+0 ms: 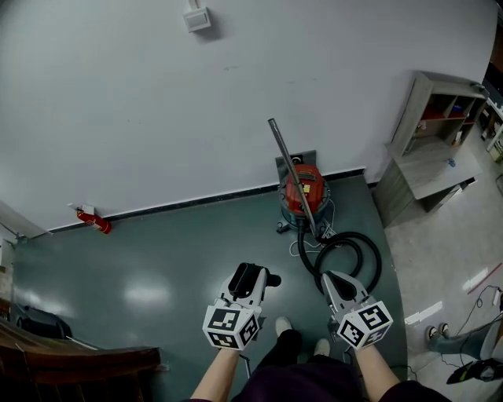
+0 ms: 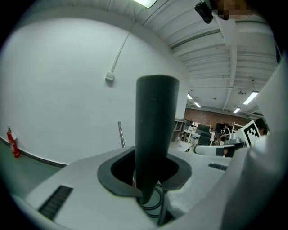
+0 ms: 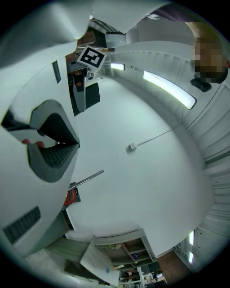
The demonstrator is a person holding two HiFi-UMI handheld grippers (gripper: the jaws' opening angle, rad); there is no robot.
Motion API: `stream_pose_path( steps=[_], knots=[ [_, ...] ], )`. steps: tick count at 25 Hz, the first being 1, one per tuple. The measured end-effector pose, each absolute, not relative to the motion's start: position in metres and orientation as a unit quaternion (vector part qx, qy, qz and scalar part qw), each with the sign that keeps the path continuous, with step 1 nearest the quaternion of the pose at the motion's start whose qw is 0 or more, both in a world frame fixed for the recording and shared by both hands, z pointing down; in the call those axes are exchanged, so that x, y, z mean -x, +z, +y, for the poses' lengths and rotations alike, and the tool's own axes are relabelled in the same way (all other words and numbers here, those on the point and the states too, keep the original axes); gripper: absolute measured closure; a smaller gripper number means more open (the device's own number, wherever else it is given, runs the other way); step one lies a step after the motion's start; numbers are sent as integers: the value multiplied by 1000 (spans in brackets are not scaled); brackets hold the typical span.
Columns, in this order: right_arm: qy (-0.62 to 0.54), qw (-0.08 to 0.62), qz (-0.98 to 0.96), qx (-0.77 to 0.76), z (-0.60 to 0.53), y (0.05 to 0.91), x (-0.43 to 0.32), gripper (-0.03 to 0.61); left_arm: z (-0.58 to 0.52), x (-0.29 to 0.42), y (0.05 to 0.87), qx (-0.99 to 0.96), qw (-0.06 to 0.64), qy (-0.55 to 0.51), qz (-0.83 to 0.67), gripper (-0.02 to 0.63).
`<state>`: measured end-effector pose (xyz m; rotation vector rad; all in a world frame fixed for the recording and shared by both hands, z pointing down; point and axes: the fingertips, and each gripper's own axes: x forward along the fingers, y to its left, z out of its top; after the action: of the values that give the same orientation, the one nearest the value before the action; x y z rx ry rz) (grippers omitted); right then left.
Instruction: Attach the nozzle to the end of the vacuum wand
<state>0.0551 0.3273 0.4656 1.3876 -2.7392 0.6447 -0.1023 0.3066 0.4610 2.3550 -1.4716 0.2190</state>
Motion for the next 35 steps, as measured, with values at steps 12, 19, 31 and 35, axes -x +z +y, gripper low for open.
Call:
stream_pose_path(
  steps=[12, 19, 31, 35],
  knots=[
    [204, 9, -863, -462, 277, 459, -32, 561, 253, 121, 461, -845, 190, 79, -494, 525],
    [206, 4, -867, -453, 230, 466, -19, 561, 211, 128, 464, -843, 188, 81, -498, 525],
    [204, -15, -876, -437, 106, 441, -20, 561, 96, 107, 433, -847, 170, 73, -499, 525],
    [203, -16, -878, -433, 73, 438, -28, 561, 65, 98, 427, -846, 164, 75, -502, 525]
  ],
)
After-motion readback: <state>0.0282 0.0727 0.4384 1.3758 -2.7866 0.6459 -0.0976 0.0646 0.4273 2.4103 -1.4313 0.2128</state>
